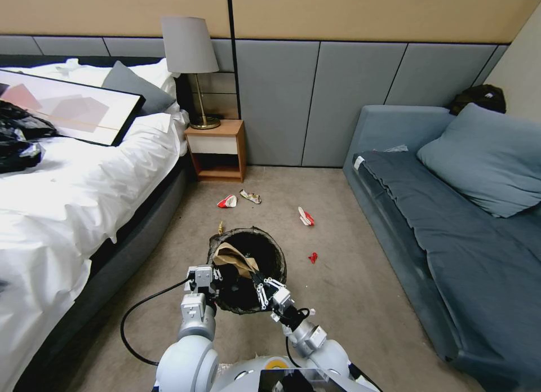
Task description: Pick up the trash bin, then pick up the garbage from the floor and place it into the trash bin.
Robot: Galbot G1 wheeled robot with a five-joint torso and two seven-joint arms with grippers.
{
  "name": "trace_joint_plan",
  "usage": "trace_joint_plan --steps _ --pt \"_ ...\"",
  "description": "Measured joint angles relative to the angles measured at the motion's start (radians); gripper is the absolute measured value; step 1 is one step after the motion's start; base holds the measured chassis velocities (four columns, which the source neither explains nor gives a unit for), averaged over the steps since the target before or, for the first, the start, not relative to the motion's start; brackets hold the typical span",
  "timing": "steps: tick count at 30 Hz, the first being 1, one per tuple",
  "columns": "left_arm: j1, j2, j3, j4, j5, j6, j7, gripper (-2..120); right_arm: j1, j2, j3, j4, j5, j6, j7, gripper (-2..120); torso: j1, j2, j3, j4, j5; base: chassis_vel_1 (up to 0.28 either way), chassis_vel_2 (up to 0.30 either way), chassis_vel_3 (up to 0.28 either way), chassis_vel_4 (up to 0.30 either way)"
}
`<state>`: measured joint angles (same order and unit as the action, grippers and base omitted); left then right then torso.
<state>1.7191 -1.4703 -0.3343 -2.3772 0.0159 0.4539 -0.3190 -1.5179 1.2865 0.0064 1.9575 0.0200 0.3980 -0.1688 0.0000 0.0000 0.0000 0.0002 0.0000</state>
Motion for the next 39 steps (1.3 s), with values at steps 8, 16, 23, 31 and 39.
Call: trace_joint_plan --steps 8,16,23,31,39 --pt "0.0 0.0 0.0 0.0 0.0 0.0 0.0 1 0.003 0.003 0.014 0.002 0.001 0.0 0.001 35 0.0 0.0 0.0 -0.0004 0.0026 0.0 0.0 0.0 0.0" --pt "0.0 0.0 0.0 0.0 0.0 0.0 0.0 1 0.001 0.007 0.024 0.009 0.004 0.0 0.001 70 0.0 0.0 0.0 -0.0005 0.001 0.0 0.0 0.0 0.0" --pt "0.0 0.0 0.0 0.0 0.0 0.0 0.0 1 -0.002 0.008 0.027 0.018 0.004 0.001 0.001 93 0.0 0.0 0.0 -0.0003 0.0006 0.0 0.0 0.0 0.0" --pt "0.0 0.0 0.0 0.0 0.0 0.0 0.0 1 -0.008 0.008 0.05 0.073 0.001 0.001 0.0 111 0.0 0.0 0.0 -0.0002 0.0003 0.0 0.0 0.0 0.0" --pt "0.0 0.0 0.0 0.0 0.0 0.0 0.0 1 -0.036 0.038 0.147 0.217 -0.049 0.022 0.019 114 0.0 0.0 0.0 -0.0001 -0.0001 0.0 0.0 0.0 0.0"
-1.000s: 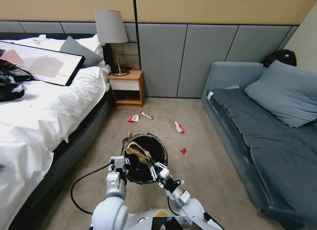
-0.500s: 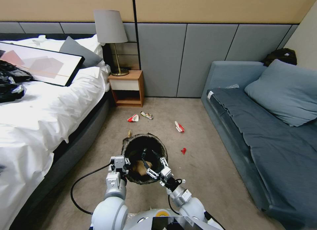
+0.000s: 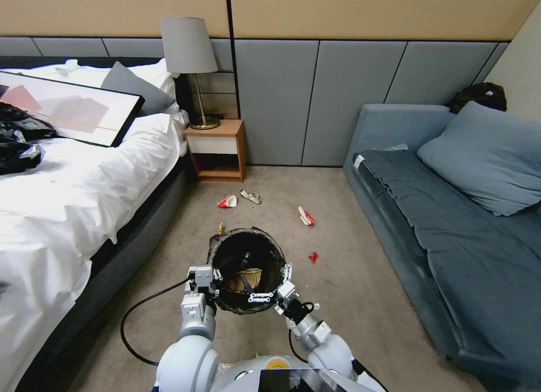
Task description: Pick up the trash bin, then pick up the garbage from the floor and place it into the trash bin.
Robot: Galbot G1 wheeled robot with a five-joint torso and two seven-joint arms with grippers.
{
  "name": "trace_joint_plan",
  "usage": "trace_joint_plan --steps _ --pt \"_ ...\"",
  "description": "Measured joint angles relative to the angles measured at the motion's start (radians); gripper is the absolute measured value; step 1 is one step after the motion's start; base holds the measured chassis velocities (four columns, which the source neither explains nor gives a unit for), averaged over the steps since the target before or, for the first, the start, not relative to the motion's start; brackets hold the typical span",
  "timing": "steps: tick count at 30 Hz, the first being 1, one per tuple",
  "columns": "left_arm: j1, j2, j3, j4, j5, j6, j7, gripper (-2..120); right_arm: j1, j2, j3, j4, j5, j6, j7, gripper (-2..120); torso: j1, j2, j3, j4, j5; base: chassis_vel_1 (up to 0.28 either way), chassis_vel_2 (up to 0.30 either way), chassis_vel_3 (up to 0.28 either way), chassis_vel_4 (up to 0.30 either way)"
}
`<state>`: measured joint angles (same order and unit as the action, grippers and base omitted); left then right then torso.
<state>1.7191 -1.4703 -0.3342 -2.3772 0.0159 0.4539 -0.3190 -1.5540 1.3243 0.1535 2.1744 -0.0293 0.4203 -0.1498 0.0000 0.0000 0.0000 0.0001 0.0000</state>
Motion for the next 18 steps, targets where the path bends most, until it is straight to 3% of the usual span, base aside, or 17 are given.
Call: trace_joint_plan --steps 3,6,11,18 --pt "0.0 0.0 0.0 0.0 0.0 0.0 0.0 1 -0.017 0.021 0.035 0.04 -0.035 -0.002 0.05 114 0.0 0.0 0.0 0.0 0.0002 0.0 0.0 0.0 0.0" --pt "0.0 0.0 0.0 0.0 0.0 0.0 0.0 1 -0.088 0.074 0.088 0.104 -0.032 -0.016 0.194 110 0.0 0.0 0.0 0.0 0.0 0.0 0.0 0.0 0.0" --pt "0.0 0.0 0.0 0.0 0.0 0.0 0.0 1 -0.149 0.113 0.15 0.107 -0.032 0.02 0.224 103 0.0 0.0 0.0 -0.0002 0.0 0.0 0.0 0.0 0.0" --pt "0.0 0.0 0.0 0.0 0.0 0.0 0.0 1 -0.23 0.183 0.304 0.028 -0.018 0.177 0.221 100 0.0 0.0 0.0 -0.0001 0.0001 0.0 0.0 0.0 0.0"
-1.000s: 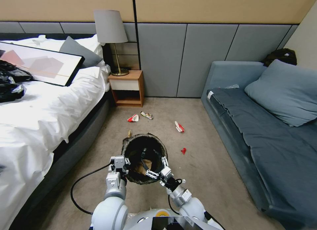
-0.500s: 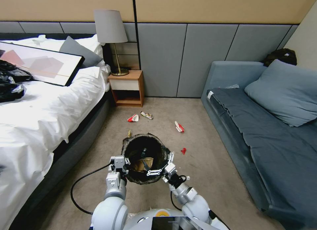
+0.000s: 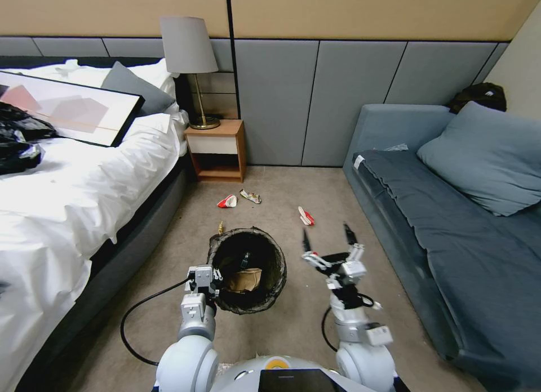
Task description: Pick up the trash bin, then pick up the garbage from the floor and place it into the trash bin.
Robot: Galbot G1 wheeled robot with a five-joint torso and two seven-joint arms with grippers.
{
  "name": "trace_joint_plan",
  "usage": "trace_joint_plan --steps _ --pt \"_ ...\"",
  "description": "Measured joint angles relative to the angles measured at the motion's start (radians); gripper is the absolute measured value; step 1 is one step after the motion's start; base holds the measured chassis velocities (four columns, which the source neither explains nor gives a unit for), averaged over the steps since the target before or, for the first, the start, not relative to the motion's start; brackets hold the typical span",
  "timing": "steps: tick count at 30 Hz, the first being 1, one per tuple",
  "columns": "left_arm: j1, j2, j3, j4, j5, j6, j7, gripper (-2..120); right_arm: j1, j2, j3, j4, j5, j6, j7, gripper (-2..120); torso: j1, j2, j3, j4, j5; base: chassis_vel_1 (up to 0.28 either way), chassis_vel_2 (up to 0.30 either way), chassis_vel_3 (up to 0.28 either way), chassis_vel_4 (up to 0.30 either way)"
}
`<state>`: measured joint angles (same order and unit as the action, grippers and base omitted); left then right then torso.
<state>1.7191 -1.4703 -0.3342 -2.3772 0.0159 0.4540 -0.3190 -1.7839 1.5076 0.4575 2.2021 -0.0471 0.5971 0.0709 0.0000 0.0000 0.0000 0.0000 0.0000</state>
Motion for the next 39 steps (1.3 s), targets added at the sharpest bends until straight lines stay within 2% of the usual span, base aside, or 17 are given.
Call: trace_joint_plan --steps 6,26,39 --pt "0.0 0.0 0.0 0.0 0.0 0.0 0.0 1 -0.022 0.019 0.072 -0.052 -0.032 0.068 -0.016 100 0.0 0.0 0.0 0.0001 0.0 0.0 0.0 0.0 0.0" --pt "0.0 0.0 0.0 0.0 0.0 0.0 0.0 1 0.014 0.028 0.054 -0.079 0.029 0.048 -0.017 100 0.0 0.0 0.0 0.0001 0.0 0.0 0.0 0.0 0.0" --pt "0.0 0.0 0.0 0.0 0.0 0.0 0.0 1 0.041 0.027 0.054 -0.073 0.032 0.05 -0.026 100 0.0 0.0 0.0 0.0001 0.0 -0.076 0.071 0.072 -0.077"
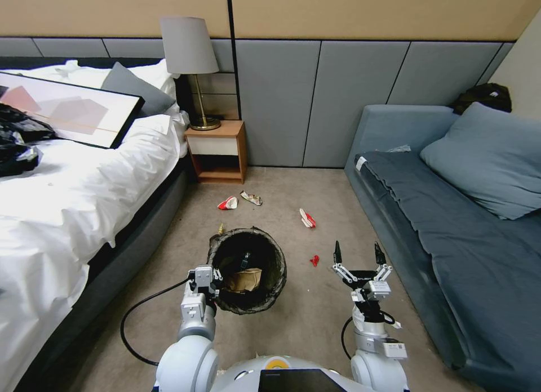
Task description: Pick up the trash bin, then pick up the garbage from the floor and place it into the trash bin.
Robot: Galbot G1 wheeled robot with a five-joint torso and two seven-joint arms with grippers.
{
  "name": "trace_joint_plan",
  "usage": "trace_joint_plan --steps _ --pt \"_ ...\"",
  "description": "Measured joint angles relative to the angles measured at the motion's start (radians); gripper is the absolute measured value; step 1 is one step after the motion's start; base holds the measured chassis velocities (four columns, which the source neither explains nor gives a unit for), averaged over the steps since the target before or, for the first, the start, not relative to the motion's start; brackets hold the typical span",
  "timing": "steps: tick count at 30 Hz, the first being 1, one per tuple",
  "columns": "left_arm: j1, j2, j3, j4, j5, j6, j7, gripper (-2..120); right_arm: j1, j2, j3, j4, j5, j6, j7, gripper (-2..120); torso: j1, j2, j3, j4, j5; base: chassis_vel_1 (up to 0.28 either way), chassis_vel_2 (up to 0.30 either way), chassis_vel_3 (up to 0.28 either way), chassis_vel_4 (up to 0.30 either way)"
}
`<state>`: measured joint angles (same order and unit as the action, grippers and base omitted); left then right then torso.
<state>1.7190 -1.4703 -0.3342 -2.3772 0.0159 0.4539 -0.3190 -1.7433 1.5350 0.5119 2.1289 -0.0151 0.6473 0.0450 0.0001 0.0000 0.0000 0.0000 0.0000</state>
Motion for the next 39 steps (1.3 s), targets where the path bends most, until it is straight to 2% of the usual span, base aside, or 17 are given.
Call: trace_joint_plan --steps 26,27,29,32,33,35,36,39 --pt "0.001 0.007 -0.001 0.0 0.002 -0.005 0.009 1 0.016 -0.003 -0.001 0.005 -0.043 0.0 -0.012 100 0.0 0.0 0.0 0.0 0.0 -0.002 0.002 0.002 -0.001" --pt "0.002 0.01 -0.001 0.0 0.005 -0.009 0.015 1 0.016 -0.002 -0.001 0.006 -0.043 0.0 -0.013 100 0.0 0.0 0.0 0.0 -0.0001 0.0 0.0 0.0 0.0" --pt "0.009 0.058 -0.007 0.002 0.023 -0.039 0.059 1 0.017 -0.002 -0.001 0.009 -0.044 -0.002 -0.015 100 0.0 0.0 0.0 -0.0003 0.0003 0.0 0.0 0.0 0.0" --pt "0.006 0.057 -0.005 0.003 0.018 -0.032 0.047 1 0.018 -0.003 -0.001 0.011 -0.044 -0.004 -0.015 100 0.0 0.0 0.0 0.0003 -0.0008 0.0 0.0 0.0 0.0" --pt "0.013 0.092 -0.014 0.003 0.038 -0.064 0.099 1 0.022 -0.004 0.0 0.012 -0.044 -0.007 -0.016 100 0.0 0.0 0.0 0.0003 0.0002 0.0 0.0 0.0 0.0" --pt "0.015 0.103 -0.016 0.003 0.044 -0.074 0.117 1 0.022 -0.005 0.0 0.012 -0.044 -0.007 -0.016 100 0.0 0.0 0.0 0.0003 0.0002 0.0 0.0 0.0 0.0" --pt "0.022 0.136 -0.022 0.005 0.062 -0.108 0.171 1 0.024 -0.006 0.0 0.014 -0.044 -0.01 -0.016 100 0.0 0.0 0.0 -0.0004 -0.0002 0.0 0.0 0.0 0.0" --pt "0.018 0.149 -0.028 0.005 0.067 -0.117 0.188 1 0.032 -0.007 -0.006 0.016 -0.047 -0.019 -0.016 100 0.0 0.0 0.0 0.0001 0.0 0.0 0.0 0.0 0.0"
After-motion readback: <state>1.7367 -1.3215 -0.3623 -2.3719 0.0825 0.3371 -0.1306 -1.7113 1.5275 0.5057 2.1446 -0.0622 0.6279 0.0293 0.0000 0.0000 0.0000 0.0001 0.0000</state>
